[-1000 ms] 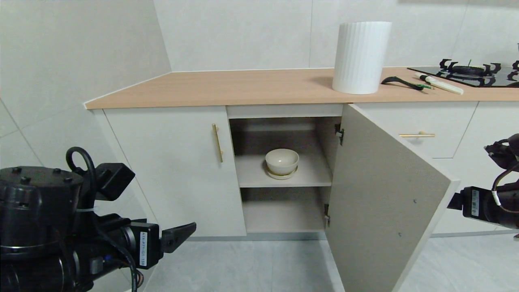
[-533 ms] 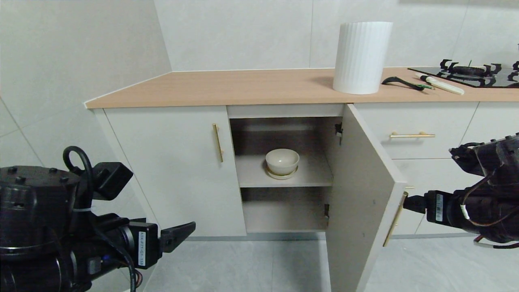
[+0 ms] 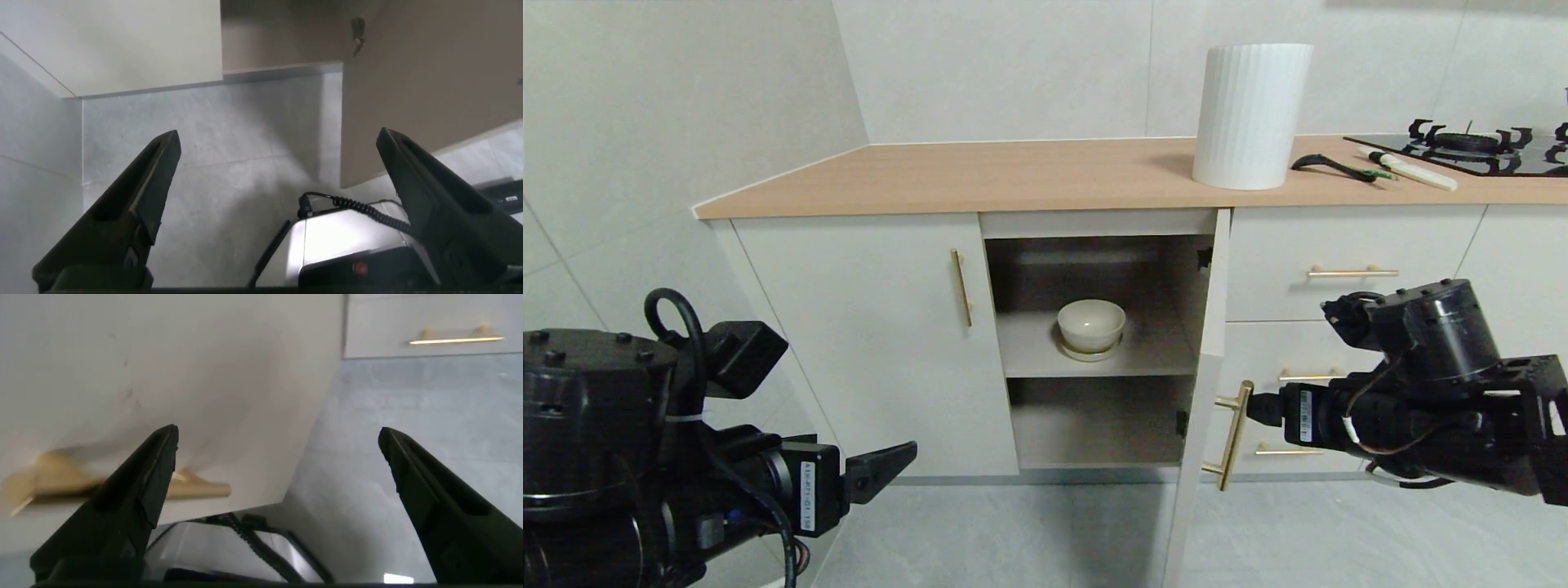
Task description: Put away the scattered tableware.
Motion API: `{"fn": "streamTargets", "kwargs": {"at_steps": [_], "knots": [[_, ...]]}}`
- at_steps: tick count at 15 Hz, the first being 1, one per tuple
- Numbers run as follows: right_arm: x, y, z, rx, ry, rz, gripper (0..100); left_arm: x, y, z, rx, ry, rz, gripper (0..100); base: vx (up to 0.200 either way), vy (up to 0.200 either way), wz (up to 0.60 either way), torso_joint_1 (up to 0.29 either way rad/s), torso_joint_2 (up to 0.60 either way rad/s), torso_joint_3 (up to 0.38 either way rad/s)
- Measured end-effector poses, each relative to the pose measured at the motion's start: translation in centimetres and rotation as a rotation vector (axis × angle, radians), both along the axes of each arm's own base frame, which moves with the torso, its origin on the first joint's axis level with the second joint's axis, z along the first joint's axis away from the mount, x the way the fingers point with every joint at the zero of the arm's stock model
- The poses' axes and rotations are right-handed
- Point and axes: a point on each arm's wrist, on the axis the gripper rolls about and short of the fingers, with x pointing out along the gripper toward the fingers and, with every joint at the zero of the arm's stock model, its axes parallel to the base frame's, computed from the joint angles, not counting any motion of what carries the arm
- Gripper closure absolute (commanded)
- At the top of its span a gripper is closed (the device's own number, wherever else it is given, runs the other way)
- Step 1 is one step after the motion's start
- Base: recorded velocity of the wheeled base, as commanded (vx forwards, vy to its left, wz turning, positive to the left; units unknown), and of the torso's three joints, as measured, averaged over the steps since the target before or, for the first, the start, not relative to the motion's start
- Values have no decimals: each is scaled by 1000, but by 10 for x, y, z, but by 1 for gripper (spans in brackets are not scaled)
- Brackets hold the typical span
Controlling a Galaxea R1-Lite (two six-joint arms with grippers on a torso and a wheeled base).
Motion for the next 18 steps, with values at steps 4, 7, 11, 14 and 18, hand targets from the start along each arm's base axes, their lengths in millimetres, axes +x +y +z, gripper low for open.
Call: {"fn": "streamTargets", "kwargs": {"at_steps": [4,7,11,14,18], "knots": [[26,25,0,41,8,119,0,1,-1,2,-12,-23,2,0,0,0,0,0,0,0],[41,36,-2,13,-8,169,0,1,-1,2,-17,-32,2,0,0,0,0,0,0,0],[61,49,-17,-30,2,202,0,0,1,5,-24,-43,2,0,0,0,0,0,0,0],[75,57,-24,-33,3,205,0,-1,1,5,-26,-46,2,0,0,0,0,0,0,0],[91,67,-34,8,-74,197,0,-1,1,4,-23,-43,1,0,0,0,0,0,0,0]]}}
